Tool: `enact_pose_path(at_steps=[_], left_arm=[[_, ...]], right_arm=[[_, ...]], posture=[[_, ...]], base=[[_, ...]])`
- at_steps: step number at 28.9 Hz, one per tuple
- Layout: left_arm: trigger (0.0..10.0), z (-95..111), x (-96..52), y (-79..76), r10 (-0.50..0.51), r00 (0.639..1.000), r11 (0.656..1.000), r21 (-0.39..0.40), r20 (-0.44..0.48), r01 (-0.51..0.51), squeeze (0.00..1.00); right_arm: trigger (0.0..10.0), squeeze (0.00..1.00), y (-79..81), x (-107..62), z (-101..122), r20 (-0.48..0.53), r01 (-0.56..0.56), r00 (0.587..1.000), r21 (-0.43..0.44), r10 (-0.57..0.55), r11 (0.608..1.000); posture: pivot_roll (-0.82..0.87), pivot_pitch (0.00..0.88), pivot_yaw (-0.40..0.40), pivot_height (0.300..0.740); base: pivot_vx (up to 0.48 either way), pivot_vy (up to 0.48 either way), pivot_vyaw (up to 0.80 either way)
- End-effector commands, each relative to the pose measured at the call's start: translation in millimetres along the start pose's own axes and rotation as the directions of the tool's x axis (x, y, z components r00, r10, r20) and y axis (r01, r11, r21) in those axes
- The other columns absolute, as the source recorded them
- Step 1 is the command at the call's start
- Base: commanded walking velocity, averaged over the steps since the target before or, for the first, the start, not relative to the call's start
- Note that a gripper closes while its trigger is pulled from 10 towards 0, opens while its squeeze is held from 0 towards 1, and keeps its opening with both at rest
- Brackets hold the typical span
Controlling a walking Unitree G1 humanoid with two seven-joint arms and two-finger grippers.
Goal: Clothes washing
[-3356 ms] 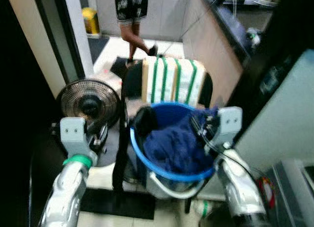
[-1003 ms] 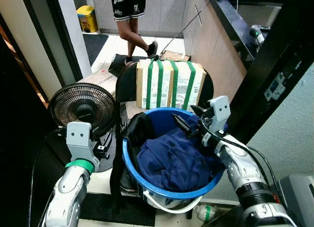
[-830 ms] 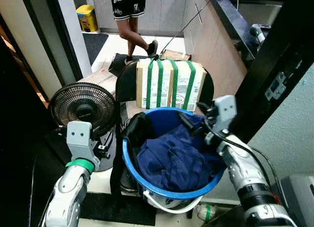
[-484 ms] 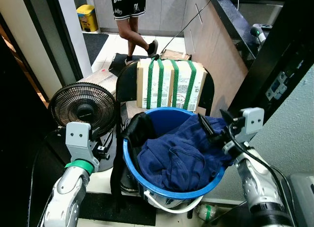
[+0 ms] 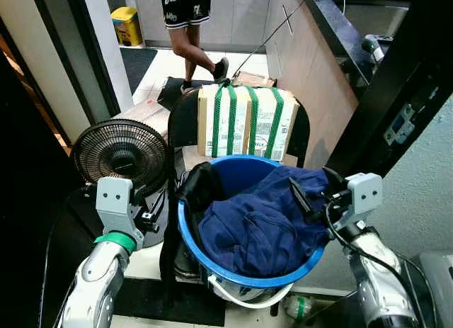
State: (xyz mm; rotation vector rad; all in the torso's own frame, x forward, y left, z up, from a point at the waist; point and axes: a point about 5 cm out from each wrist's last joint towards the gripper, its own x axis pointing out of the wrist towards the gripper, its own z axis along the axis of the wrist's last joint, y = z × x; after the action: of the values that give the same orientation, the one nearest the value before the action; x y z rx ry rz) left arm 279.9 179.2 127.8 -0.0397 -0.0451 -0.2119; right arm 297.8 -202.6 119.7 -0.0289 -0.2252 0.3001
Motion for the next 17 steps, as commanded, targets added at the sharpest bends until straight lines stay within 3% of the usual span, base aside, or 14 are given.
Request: enact_pose_path(at_steps=[1,3,8,17], left_arm=[[10.0,-3,-3.1,0.0,-0.006,1.000,1.000,-0.002,-0.020,0.006,0.00],[10.0,-4,-3.7,-1.4,-0.011,1.000,1.000,-0.005,-0.022,0.011,0.00],[10.0,-5,-3.2,-3.6,-0.021,0.999,1.000,-0.010,-0.028,0.021,0.00],[10.0,-5,-3.7,-4.0,-0.024,0.999,1.000,-0.016,-0.028,0.023,0.00]], right_arm=[[10.0,0.00,-1.3,-6.1,-3,-0.014,0.012,1.000,0.003,-0.012,1.000],[10.0,0.00,-0.8,-11.1,-7,-0.035,-0.001,0.999,-0.005,0.001,1.000],[10.0,0.00,9.2,-15.5,-16,-0.098,-0.087,0.992,-0.117,0.076,0.989],[10.0,0.00,14.2,-15.5,-16,-0.098,-0.071,0.994,-0.148,0.057,0.986]], posture=[[0.05,0.073,0.042,0.740],[0.05,0.073,0.042,0.740],[0.04,0.084,0.046,0.740],[0.04,0.086,0.042,0.740]], base=[[0.000,0.000,0.00],[0.000,0.000,0.00],[0.000,0.000,0.00],[0.000,0.000,0.00]])
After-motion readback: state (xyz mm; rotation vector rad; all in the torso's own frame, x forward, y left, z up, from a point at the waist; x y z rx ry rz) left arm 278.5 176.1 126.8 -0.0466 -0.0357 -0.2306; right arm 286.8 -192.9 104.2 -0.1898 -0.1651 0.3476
